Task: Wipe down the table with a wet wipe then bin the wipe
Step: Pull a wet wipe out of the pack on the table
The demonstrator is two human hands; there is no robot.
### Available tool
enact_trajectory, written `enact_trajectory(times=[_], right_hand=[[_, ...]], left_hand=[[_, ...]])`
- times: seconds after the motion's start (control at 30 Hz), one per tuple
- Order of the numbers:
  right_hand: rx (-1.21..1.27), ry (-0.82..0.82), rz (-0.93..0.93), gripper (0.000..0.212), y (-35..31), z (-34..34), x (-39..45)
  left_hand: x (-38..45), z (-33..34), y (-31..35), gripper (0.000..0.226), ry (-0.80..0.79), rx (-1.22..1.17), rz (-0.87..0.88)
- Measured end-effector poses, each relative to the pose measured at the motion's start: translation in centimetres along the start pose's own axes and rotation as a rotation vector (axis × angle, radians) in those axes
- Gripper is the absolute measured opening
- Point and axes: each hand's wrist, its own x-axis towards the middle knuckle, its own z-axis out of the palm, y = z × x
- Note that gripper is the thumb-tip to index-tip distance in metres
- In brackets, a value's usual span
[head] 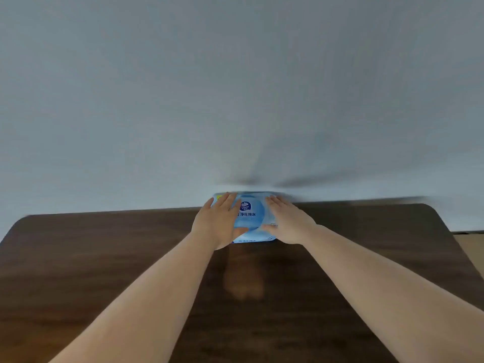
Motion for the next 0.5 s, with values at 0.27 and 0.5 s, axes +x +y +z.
enact_trajectory(times=[0.27,0.5], right_hand=[[0.161,-0.039,0.053,0.075,0.9,2.8,1.1],[0.198,0.004,0.072,0.073,0.6,3.4,1.4]], left_hand=[[2.4,3.1,0.5,0.071,-0.029,-0.051,-0.024],[2.9,2.1,-0.6,0.066,-0.095,-0.156,0.026]])
